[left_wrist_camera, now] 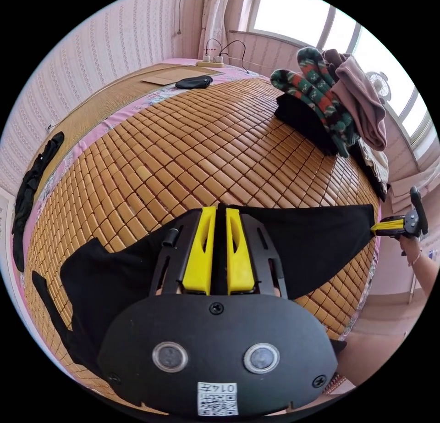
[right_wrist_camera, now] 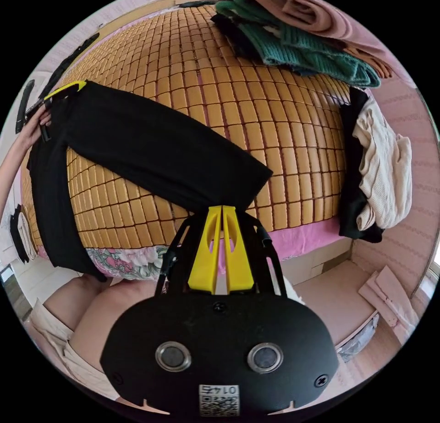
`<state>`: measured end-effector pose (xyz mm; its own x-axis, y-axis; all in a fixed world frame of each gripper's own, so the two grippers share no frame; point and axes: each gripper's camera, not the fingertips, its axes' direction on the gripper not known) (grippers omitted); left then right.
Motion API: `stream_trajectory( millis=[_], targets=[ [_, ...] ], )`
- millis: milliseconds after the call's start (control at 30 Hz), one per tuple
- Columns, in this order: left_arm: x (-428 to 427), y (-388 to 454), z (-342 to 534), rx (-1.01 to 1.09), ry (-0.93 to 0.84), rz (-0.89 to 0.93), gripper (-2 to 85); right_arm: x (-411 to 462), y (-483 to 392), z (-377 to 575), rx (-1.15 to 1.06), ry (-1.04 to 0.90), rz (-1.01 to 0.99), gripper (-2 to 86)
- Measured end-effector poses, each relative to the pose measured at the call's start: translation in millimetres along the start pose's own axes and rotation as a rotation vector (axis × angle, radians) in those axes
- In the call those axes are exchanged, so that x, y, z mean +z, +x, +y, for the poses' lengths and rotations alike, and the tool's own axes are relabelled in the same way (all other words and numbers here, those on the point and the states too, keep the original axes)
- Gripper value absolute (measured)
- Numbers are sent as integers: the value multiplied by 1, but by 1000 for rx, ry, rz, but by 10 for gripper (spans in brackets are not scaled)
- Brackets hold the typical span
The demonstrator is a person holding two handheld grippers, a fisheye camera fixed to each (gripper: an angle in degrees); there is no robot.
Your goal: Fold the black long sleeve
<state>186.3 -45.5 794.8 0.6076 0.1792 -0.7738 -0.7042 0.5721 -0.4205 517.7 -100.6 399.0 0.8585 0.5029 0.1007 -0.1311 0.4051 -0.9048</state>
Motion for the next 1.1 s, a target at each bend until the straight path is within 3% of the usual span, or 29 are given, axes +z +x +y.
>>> stream_trajectory(
  millis=[233,400,500,667,833,900,967,1100],
  targets=[
    [-95,-24,106,-189,123,-25,47,59,-8,-48,-16,-105,-49,-3],
    [-147,-71,217,-373,46,-238,46,51,-58,-108,-60,82,-39,-3],
    [-174,-108,286,-542,17,-311,43,52,-152,-183,-306,217,-82,-1],
    [-191,-140,370,-733,54,-342,45,63,-401,-293,-830,352,-423,9],
    [-176,-161,398,-823,99,-287,59,108,-602,-334,-1005,262,-558,78],
    [-167,-169,402,-847,112,-273,63,138,-656,-341,-1062,221,-520,89],
    [-152,-178,405,-869,95,-232,58,191,-712,-349,-1142,146,-329,89],
    [-147,-184,410,-848,118,-146,16,253,-738,-355,-1171,199,-40,35]
  ],
)
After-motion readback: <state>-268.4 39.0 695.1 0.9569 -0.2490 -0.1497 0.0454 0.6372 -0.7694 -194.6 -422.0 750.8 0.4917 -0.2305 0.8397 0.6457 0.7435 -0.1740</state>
